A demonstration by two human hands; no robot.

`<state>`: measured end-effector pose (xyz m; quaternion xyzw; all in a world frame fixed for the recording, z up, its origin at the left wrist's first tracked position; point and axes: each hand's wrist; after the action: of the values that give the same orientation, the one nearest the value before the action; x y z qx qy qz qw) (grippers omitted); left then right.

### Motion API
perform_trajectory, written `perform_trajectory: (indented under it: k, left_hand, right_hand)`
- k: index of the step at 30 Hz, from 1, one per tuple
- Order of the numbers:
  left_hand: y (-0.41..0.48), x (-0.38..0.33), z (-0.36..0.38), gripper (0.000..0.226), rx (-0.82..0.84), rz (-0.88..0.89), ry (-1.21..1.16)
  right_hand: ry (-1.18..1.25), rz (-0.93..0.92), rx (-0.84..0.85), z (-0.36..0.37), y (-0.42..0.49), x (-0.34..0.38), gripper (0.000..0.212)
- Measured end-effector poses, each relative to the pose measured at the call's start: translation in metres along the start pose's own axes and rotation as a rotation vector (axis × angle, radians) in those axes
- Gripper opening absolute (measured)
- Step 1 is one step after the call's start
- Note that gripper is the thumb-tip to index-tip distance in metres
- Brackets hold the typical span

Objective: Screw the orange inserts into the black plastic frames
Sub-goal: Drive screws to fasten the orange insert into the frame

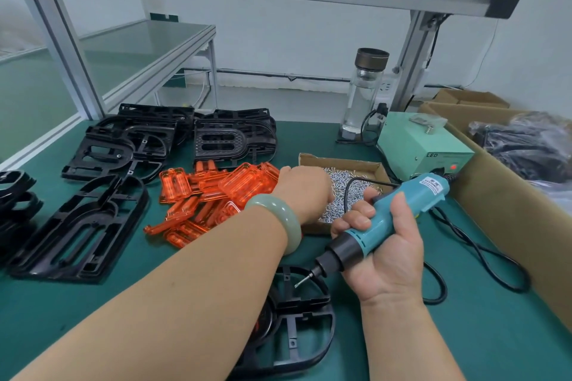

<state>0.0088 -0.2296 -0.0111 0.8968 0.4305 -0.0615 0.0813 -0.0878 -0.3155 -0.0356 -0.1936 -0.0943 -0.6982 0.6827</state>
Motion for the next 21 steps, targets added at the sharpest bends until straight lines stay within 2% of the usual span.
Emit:
perform_trajectory:
  k: [6,12,16,18,21]
  left_hand:
    - [-0.002,0.003,-0.007,0.016,-0.220,-0.083,-0.394]
    - [-0.002,0.004,-0.008,0.019,-0.252,-0.119,-0.453]
    - [-0.006,0.005,-0.009,0.010,-0.299,-0.164,-0.590]
    - [-0.008,0.005,-0.010,0.016,-0.336,-0.218,-0.719]
    - [-0.011,0.003,-0.013,0.013,-0.420,-0.363,-1.052]
  right_hand:
    - [-0.002,-0.003,-0.011,-0.001,0.000,-0.001,0.027]
    - [0.006,0.001,-0.020,-0.001,0.000,-0.001,0.028]
    - [0.011,0.003,-0.019,-0.002,0.000,0.000,0.027]
    - [0.010,0.003,-0.023,-0.001,0.001,0.000,0.027]
    - [0.004,-0.003,-0.026,-0.002,0.001,-0.001,0.027]
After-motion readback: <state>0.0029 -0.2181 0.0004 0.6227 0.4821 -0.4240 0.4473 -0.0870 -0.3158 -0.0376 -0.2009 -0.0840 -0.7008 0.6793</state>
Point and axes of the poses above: each hand's wrist, its own y-axis towards the middle knuckle, its own z-axis out of the palm, x = y × z, and after that the axes turned 10 degrees about z, right-handed
